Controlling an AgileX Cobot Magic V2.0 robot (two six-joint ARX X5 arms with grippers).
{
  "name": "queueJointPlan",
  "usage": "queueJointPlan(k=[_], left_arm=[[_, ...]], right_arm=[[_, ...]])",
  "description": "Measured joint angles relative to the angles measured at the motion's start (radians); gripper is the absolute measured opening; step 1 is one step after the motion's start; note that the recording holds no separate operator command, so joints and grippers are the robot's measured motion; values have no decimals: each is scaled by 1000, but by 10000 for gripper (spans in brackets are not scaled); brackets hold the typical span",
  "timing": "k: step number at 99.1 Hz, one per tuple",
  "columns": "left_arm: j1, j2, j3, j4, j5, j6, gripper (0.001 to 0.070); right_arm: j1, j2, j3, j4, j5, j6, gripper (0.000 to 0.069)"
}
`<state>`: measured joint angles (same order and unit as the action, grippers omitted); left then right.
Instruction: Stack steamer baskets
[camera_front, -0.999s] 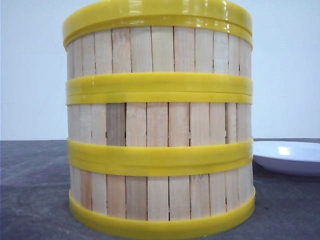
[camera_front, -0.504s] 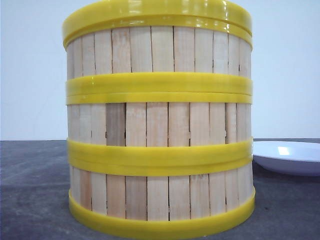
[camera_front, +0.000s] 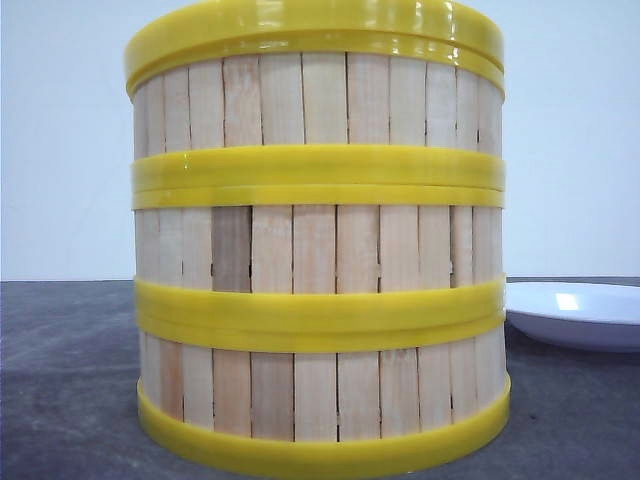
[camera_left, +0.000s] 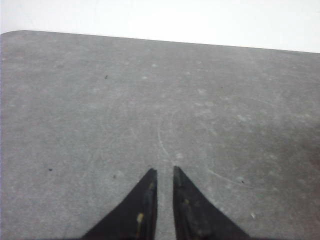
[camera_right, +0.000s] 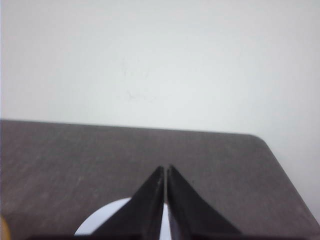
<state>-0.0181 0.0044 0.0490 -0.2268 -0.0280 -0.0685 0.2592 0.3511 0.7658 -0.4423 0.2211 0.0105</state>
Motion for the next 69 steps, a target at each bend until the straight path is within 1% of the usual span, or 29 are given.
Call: queueJointPlan(k=[9, 16, 30, 45, 69], left_arm=[[0, 0, 0, 0, 0, 0, 30], [0, 0, 0, 0, 0, 0, 30], [0, 0, 0, 0, 0, 0, 30], [0, 0, 0, 0, 0, 0, 30], [0, 0, 0, 0, 0, 0, 30]], right_arm=[[-85, -77, -148, 107, -86, -7, 6], [-121, -142, -259, 148, -121, -6, 6], [-152, -259, -464, 203, -128, 6, 6], [-180, -346, -621, 246, -142, 23, 6], [-217, -347, -743, 323, -146, 29, 6]])
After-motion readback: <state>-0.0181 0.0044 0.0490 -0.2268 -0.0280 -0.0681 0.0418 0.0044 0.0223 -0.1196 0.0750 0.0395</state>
